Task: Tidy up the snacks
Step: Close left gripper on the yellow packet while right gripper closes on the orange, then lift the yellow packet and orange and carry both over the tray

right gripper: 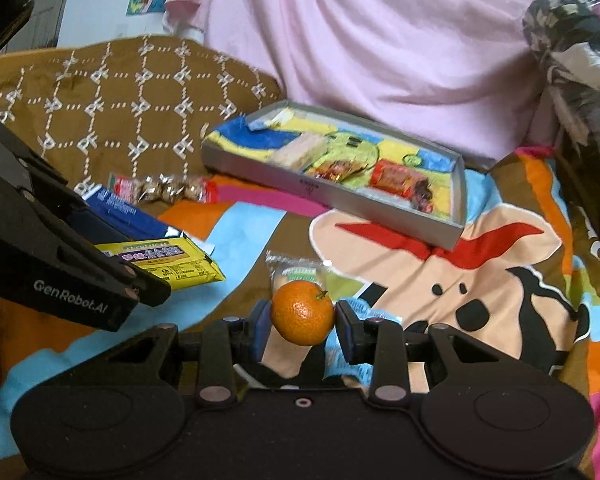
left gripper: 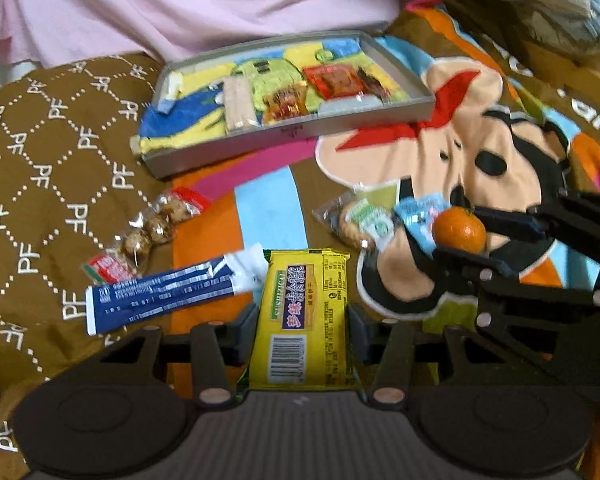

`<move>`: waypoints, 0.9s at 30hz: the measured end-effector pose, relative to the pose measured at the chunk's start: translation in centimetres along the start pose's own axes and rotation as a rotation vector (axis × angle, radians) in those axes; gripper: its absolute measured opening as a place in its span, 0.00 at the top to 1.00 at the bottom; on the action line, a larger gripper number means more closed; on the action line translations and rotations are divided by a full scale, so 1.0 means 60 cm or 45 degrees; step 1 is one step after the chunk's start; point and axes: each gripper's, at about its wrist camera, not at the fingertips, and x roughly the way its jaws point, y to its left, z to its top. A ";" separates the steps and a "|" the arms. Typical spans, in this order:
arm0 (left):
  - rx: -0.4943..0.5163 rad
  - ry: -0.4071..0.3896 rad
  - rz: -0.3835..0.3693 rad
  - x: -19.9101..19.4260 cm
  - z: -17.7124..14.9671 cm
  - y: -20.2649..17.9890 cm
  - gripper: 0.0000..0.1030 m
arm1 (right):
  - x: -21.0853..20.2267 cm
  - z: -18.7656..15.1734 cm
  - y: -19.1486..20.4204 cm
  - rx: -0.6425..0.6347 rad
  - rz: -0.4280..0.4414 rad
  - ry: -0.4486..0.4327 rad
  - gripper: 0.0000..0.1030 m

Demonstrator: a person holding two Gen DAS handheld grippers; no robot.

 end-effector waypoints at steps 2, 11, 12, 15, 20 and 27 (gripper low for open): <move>-0.012 -0.037 0.011 -0.005 0.012 0.000 0.50 | -0.003 0.003 -0.005 0.016 -0.016 -0.023 0.65; -0.096 -0.218 0.037 -0.014 0.064 -0.003 0.50 | -0.014 0.016 -0.030 0.098 -0.087 -0.128 0.65; -0.109 -0.231 0.037 -0.012 0.070 -0.003 0.50 | -0.014 0.018 -0.033 0.103 -0.095 -0.139 0.65; -0.151 -0.257 0.032 -0.002 0.083 -0.002 0.50 | -0.011 0.025 -0.041 0.109 -0.131 -0.176 0.65; -0.205 -0.293 0.023 0.018 0.113 -0.001 0.50 | -0.003 0.047 -0.068 0.158 -0.178 -0.227 0.65; -0.225 -0.344 0.005 0.062 0.180 0.008 0.50 | 0.038 0.095 -0.123 0.218 -0.239 -0.254 0.65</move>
